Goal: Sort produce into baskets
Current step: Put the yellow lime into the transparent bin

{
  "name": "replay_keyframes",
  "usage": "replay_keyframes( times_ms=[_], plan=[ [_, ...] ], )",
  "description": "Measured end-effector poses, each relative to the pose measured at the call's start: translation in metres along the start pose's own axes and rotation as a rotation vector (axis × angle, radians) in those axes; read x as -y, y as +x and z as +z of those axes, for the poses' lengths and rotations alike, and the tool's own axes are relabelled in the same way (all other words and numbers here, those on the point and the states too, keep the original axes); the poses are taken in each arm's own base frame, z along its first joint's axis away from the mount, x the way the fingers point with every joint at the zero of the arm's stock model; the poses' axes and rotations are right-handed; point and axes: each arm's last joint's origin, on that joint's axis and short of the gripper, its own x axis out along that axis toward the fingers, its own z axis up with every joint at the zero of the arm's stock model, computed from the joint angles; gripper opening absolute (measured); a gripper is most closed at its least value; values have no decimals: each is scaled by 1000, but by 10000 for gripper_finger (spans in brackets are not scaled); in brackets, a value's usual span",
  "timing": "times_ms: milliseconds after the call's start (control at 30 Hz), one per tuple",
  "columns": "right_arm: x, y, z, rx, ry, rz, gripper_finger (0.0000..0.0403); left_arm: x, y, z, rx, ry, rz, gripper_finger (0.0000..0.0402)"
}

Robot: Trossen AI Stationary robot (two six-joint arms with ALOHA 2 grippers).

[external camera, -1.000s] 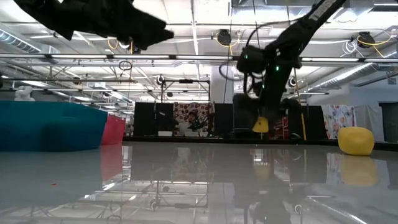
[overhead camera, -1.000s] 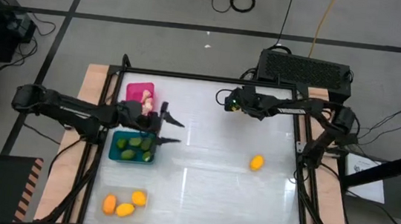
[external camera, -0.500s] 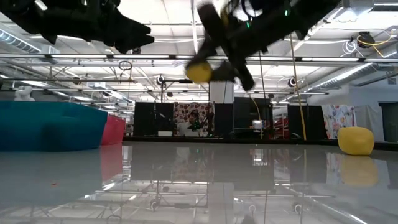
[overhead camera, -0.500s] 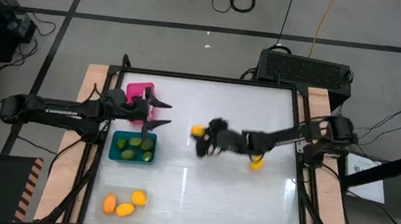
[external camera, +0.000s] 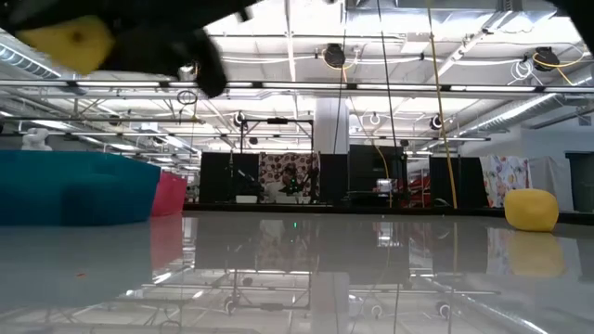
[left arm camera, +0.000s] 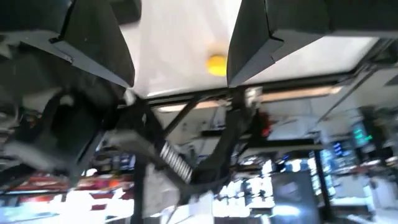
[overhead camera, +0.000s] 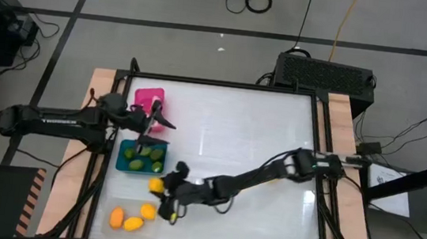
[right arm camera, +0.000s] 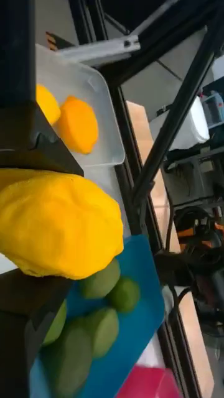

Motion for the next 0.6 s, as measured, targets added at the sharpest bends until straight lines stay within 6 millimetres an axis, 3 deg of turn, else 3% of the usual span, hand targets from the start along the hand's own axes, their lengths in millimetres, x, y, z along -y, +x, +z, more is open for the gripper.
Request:
replay_keyframes(
  times_ms=[300, 600],
  plan=[
    [-21, 49, -9, 34, -16, 160, 203, 5, -7, 12, 86, 19, -28, 263],
    [-23, 52, -15, -3, -13, 256, 233, 5, -7, 14, 105, 9, -32, 263]
  ],
)
